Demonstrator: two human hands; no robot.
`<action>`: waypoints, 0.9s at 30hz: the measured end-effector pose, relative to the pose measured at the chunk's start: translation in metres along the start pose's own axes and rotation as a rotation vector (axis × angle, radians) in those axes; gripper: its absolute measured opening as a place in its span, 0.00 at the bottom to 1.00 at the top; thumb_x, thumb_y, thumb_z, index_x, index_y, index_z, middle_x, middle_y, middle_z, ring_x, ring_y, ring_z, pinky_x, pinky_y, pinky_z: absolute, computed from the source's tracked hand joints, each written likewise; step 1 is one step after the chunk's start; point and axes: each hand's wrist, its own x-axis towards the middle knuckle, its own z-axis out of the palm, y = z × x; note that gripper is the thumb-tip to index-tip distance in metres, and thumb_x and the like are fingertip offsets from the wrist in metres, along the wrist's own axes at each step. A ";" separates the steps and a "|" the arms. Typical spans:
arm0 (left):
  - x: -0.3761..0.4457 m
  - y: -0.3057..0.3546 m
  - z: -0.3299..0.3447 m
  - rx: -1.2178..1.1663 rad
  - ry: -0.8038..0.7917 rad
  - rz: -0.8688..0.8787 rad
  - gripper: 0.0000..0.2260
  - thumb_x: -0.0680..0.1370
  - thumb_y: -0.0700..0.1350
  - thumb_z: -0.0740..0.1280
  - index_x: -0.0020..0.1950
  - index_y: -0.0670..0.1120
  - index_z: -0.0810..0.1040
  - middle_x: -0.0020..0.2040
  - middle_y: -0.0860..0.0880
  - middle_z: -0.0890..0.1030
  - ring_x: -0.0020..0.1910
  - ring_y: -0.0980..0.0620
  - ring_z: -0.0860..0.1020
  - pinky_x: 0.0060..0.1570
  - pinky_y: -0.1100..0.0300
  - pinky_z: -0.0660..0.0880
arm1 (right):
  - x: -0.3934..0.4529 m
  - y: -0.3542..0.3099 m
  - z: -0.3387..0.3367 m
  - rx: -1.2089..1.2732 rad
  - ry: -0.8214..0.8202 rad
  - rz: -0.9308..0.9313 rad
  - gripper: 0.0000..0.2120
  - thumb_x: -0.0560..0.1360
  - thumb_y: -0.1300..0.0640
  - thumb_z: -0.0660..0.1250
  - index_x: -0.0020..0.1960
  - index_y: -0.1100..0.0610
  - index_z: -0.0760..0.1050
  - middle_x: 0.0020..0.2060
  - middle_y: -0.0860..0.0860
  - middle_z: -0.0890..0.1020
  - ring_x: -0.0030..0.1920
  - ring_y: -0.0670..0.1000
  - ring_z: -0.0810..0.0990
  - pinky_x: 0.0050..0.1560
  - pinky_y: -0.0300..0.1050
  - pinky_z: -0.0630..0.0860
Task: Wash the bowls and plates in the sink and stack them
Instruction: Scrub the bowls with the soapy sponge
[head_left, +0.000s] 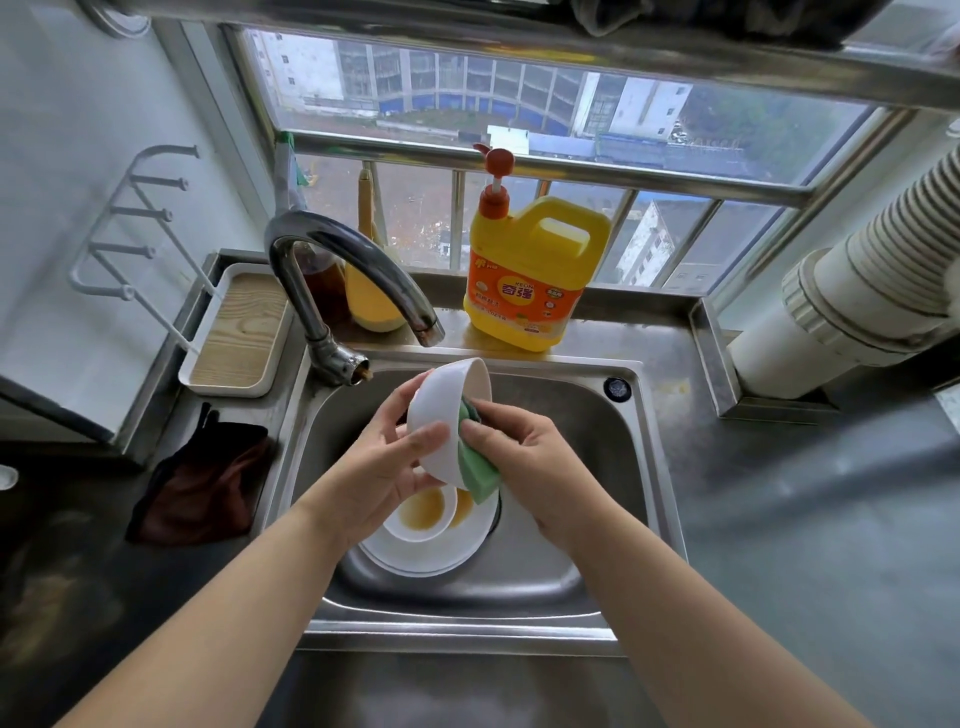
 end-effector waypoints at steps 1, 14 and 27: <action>0.000 0.003 0.001 0.024 -0.001 -0.004 0.42 0.59 0.54 0.82 0.70 0.50 0.70 0.63 0.38 0.76 0.58 0.39 0.78 0.46 0.47 0.80 | -0.001 0.001 0.000 -0.071 -0.016 -0.038 0.12 0.76 0.61 0.67 0.55 0.47 0.79 0.55 0.48 0.81 0.55 0.46 0.80 0.58 0.44 0.77; 0.003 0.005 0.008 0.167 0.044 -0.109 0.43 0.57 0.65 0.78 0.68 0.57 0.68 0.61 0.40 0.79 0.53 0.35 0.81 0.51 0.44 0.80 | 0.005 0.003 -0.008 -0.190 0.113 -0.080 0.15 0.74 0.59 0.70 0.57 0.45 0.79 0.55 0.50 0.81 0.55 0.50 0.80 0.60 0.51 0.77; 0.003 0.003 0.008 0.128 0.071 0.019 0.34 0.61 0.53 0.81 0.62 0.41 0.77 0.54 0.38 0.82 0.52 0.42 0.82 0.49 0.54 0.80 | 0.002 0.004 -0.007 -0.095 0.079 -0.038 0.13 0.77 0.61 0.66 0.59 0.50 0.78 0.61 0.49 0.76 0.60 0.51 0.77 0.63 0.52 0.75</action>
